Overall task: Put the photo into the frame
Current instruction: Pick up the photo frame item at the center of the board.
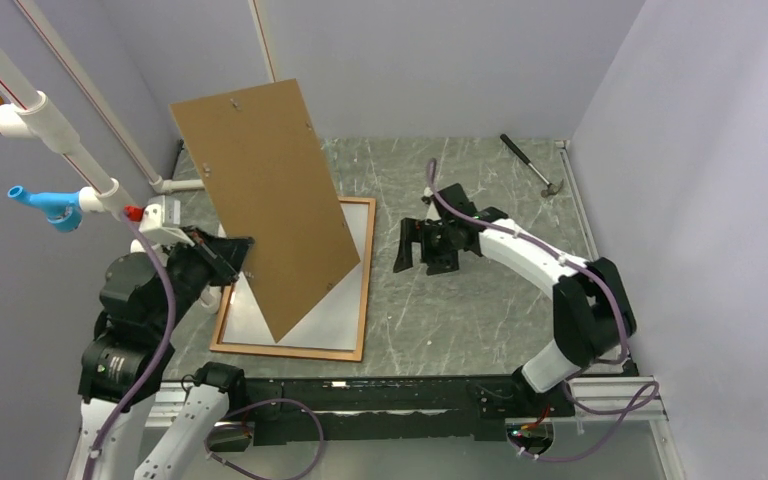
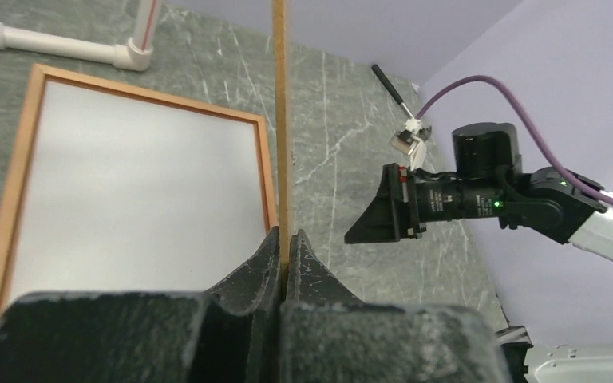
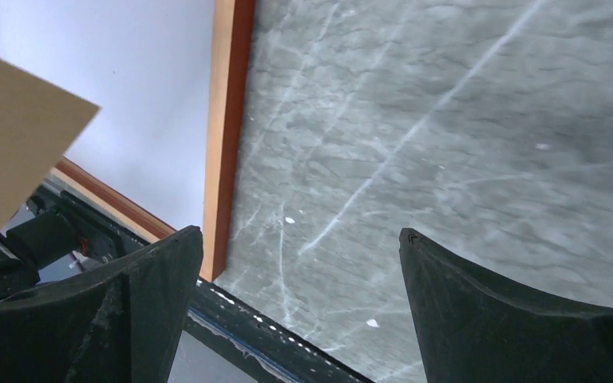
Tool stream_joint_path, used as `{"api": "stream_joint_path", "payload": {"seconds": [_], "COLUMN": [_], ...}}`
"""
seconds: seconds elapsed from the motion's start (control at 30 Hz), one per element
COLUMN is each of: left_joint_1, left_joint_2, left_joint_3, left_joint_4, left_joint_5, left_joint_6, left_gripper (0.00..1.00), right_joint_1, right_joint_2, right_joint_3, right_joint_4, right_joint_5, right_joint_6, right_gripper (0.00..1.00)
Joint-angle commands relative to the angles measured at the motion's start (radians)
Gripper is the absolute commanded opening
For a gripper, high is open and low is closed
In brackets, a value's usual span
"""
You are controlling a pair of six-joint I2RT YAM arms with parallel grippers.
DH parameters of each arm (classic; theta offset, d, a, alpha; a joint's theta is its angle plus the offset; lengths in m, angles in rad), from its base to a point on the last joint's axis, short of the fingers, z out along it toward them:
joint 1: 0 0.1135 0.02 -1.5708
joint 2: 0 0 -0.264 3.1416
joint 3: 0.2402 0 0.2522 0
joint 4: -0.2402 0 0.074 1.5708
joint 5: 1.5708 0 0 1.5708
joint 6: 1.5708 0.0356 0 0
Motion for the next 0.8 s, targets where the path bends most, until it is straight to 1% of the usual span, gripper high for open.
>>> {"api": "stream_joint_path", "payload": {"seconds": [0.0, 0.13, 0.23, 0.5, 0.63, 0.7, 0.77], "left_joint_1": [0.002, 0.002, 0.002, 0.002, 0.002, 0.002, 0.002], "left_joint_2": [-0.022, -0.028, -0.034, -0.031, -0.030, -0.030, -0.030], "left_joint_3": [0.101, 0.140, 0.160, 0.158, 0.144, 0.138, 0.137], "left_joint_4": [-0.011, -0.045, -0.055, -0.058, -0.047, -0.044, -0.044], "left_joint_5": [-0.070, -0.070, -0.075, -0.073, -0.065, -0.063, -0.062], "left_joint_6": [0.059, 0.080, 0.086, 0.095, 0.094, 0.095, 0.095], "left_gripper": [0.00, 0.00, 0.00, 0.00, 0.00, 0.00, 0.00], "right_joint_1": [0.071, 0.125, 0.158, 0.233, 0.259, 0.266, 0.274], "right_joint_2": [0.099, 0.209, 0.285, 0.449, 0.500, 0.514, 0.526], "right_joint_3": [0.083, 0.168, 0.227, 0.345, 0.384, 0.391, 0.401], "right_joint_4": [0.036, 0.046, 0.041, 0.003, -0.031, -0.044, -0.065], "right_joint_5": [0.028, 0.029, 0.030, 0.065, 0.116, 0.147, 0.183], "right_joint_6": [0.065, 0.098, 0.111, 0.135, 0.139, 0.141, 0.140], "right_gripper": [0.92, 0.86, 0.78, 0.61, 0.57, 0.51, 0.43]}}
